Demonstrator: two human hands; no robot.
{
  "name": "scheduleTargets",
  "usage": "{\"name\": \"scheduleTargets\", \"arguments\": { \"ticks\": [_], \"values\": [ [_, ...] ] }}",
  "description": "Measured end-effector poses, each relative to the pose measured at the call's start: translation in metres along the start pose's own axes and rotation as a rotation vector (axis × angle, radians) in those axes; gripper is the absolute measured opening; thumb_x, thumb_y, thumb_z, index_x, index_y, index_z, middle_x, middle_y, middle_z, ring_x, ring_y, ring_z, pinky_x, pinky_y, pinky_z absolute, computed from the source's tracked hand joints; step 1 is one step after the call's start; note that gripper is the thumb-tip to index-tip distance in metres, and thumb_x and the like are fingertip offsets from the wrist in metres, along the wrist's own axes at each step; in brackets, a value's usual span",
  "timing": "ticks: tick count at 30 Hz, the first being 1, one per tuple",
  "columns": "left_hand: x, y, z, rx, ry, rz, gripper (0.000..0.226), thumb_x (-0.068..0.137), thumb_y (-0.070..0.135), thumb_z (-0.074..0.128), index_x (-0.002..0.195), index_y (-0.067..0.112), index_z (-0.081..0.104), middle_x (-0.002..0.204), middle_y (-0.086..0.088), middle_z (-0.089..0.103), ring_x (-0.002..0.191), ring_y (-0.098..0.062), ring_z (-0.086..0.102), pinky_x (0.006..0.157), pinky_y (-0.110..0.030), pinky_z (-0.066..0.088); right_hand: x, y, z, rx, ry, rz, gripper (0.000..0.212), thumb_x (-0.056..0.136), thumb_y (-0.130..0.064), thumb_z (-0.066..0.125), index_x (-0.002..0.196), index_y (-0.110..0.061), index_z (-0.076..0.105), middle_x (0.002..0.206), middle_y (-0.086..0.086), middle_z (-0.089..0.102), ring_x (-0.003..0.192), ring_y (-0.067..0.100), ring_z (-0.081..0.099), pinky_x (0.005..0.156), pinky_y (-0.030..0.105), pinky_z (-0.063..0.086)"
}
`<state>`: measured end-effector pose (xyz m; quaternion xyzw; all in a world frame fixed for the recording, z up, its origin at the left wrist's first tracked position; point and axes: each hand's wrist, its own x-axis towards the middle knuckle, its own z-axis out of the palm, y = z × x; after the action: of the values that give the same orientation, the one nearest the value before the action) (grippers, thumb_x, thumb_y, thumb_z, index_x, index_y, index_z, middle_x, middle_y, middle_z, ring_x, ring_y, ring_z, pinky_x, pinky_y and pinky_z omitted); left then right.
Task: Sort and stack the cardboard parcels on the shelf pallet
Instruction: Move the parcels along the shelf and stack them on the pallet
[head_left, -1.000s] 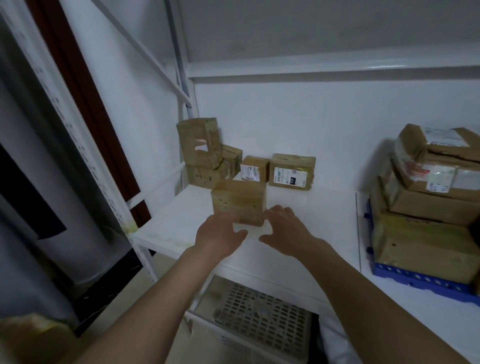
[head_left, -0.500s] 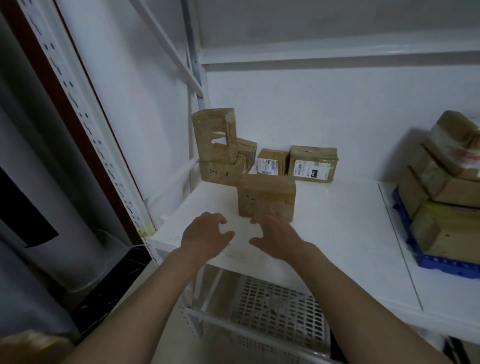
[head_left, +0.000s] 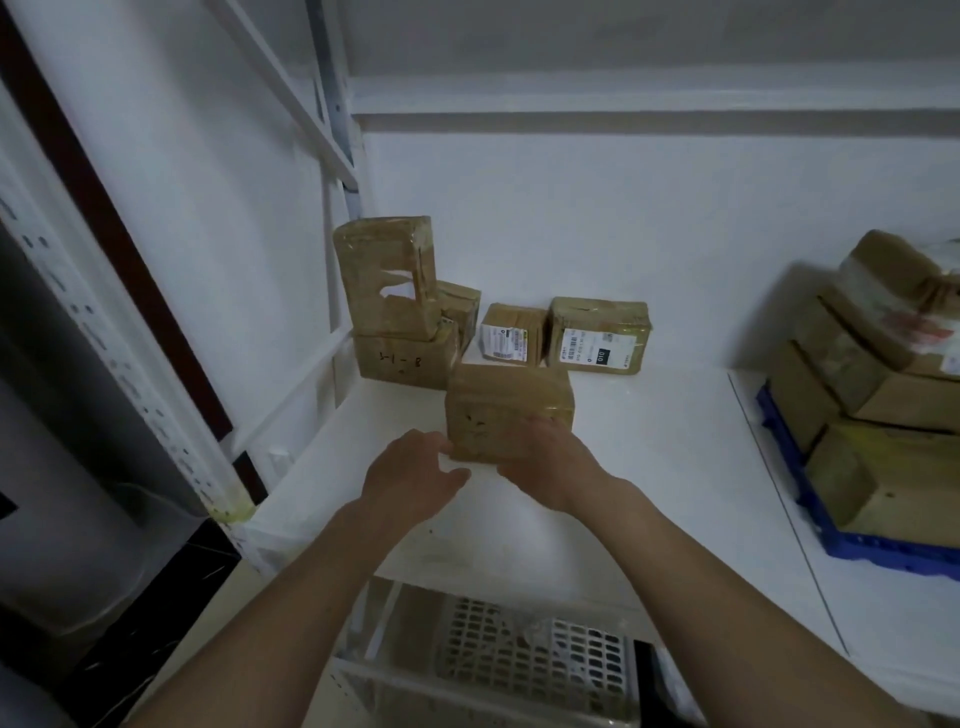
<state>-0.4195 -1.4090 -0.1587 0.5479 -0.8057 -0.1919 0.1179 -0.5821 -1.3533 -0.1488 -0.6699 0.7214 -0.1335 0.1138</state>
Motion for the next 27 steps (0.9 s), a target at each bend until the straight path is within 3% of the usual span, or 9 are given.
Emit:
{"name": "scheduleTargets", "arguments": {
  "ticks": [8, 13, 17, 21, 27],
  "values": [
    [0.08, 0.026, -0.014, -0.015, 0.049, 0.033, 0.039, 0.088, 0.035, 0.062, 0.124, 0.02, 0.06, 0.125, -0.001, 0.06, 0.111, -0.022, 0.057, 0.086, -0.029, 0.043, 0.07, 0.03, -0.029, -0.067, 0.066, -0.009, 0.025, 0.09, -0.016, 0.051, 0.114, -0.016, 0.059, 0.115, 0.005, 0.058, 0.109, 0.025, 0.05, 0.09, 0.03, 0.041],
    [0.122, 0.04, -0.008, -0.039, 0.03, 0.06, 0.028, 0.088, 0.034, 0.062, 0.114, 0.022, 0.064, 0.105, 0.002, 0.066, 0.097, -0.019, 0.062, 0.076, -0.029, 0.045, 0.095, 0.047, -0.04, 0.012, 0.063, 0.007, 0.037, 0.09, -0.018, 0.06, 0.126, -0.018, 0.056, 0.128, 0.005, 0.05, 0.119, 0.023, 0.042, 0.092, 0.03, 0.039],
    [0.148, 0.054, -0.001, -0.018, 0.026, 0.072, 0.039, 0.089, 0.032, 0.061, 0.126, 0.019, 0.06, 0.123, -0.003, 0.062, 0.11, -0.022, 0.058, 0.089, -0.034, 0.045, 0.107, 0.059, -0.04, 0.02, 0.043, 0.005, 0.036, 0.093, -0.017, 0.054, 0.128, -0.015, 0.054, 0.132, 0.007, 0.049, 0.122, 0.024, 0.041, 0.095, 0.031, 0.037],
    [0.17, 0.066, 0.008, -0.002, 0.024, 0.1, 0.04, 0.089, 0.034, 0.063, 0.126, 0.023, 0.058, 0.136, -0.003, 0.052, 0.122, -0.022, 0.05, 0.095, -0.034, 0.041, 0.116, 0.074, -0.041, 0.083, 0.078, 0.079, 0.041, 0.092, -0.024, 0.058, 0.132, -0.02, 0.052, 0.138, 0.004, 0.046, 0.127, 0.022, 0.038, 0.099, 0.034, 0.038],
    [0.199, 0.065, 0.009, -0.01, 0.03, 0.109, 0.045, 0.086, 0.043, 0.065, 0.126, 0.025, 0.059, 0.137, -0.003, 0.052, 0.116, -0.022, 0.053, 0.082, -0.028, 0.039, 0.137, 0.087, -0.044, 0.072, 0.099, 0.142, 0.044, 0.091, -0.032, 0.06, 0.133, -0.021, 0.051, 0.134, 0.005, 0.05, 0.124, 0.024, 0.04, 0.099, 0.036, 0.038]
  ]
}}
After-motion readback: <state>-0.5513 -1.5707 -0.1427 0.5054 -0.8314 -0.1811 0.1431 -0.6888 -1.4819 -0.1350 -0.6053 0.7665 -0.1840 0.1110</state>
